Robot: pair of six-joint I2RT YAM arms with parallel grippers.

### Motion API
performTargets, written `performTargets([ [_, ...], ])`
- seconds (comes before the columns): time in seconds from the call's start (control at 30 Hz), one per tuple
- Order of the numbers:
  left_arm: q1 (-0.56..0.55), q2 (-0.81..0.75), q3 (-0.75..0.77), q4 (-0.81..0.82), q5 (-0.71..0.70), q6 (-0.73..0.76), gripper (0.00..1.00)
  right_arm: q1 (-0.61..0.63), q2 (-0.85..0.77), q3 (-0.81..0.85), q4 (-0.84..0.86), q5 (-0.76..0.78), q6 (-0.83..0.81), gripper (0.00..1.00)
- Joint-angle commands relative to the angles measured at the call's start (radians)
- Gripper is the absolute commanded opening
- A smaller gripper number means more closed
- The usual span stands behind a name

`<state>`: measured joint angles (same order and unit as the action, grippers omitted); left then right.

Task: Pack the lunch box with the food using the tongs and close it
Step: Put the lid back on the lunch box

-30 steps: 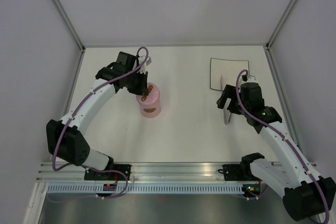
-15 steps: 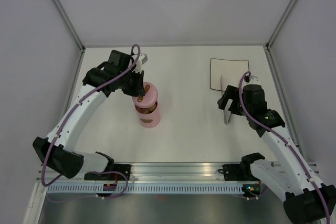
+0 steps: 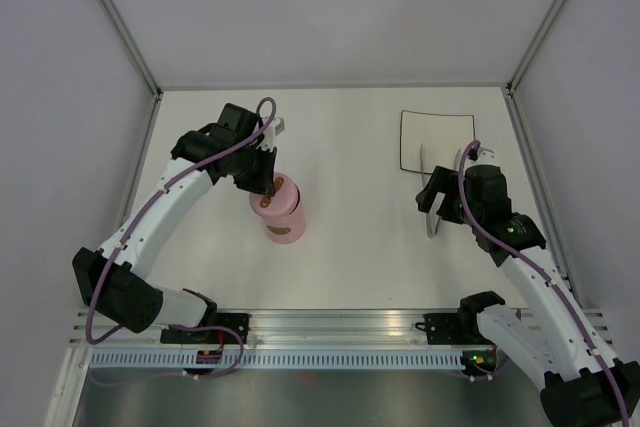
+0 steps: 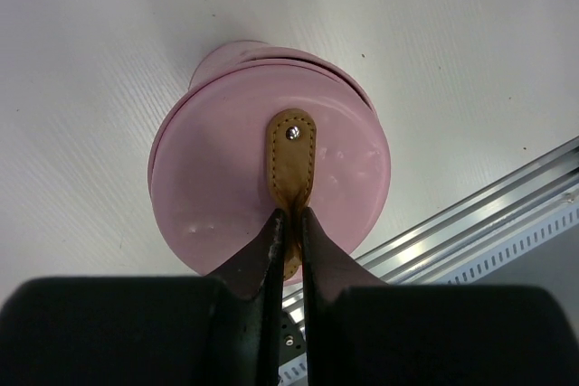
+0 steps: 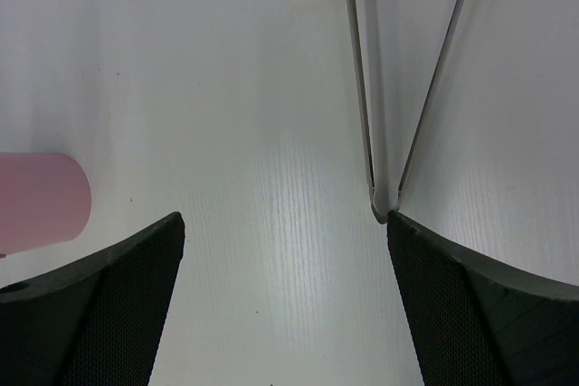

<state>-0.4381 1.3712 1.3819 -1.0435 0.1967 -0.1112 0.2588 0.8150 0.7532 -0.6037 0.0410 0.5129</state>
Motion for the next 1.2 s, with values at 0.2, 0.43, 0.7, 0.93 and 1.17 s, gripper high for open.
performTargets([
  [0.2, 0.004, 0.039, -0.006, 0.076, 0.023, -0.004, 0.14, -0.003, -0.022, -0.003, -0.010, 0.005, 0.015, 0.98],
  [0.43, -0.005, 0.013, -0.015, 0.080, 0.043, -0.024, 0.14, -0.003, -0.014, -0.006, -0.002, -0.001, 0.019, 0.98],
  [0.7, -0.021, 0.011, -0.063, 0.105, 0.021, -0.038, 0.14, -0.003, -0.002, -0.005, 0.004, -0.006, 0.012, 0.98],
  [0.93, -0.034, 0.009, -0.078, 0.122, 0.003, -0.045, 0.14, -0.003, -0.010, -0.014, 0.004, 0.002, 0.012, 0.98],
  [1.17, -0.036, 0.029, -0.115, 0.137, -0.022, -0.058, 0.14, -0.003, -0.007, -0.012, 0.002, -0.001, 0.012, 0.98],
])
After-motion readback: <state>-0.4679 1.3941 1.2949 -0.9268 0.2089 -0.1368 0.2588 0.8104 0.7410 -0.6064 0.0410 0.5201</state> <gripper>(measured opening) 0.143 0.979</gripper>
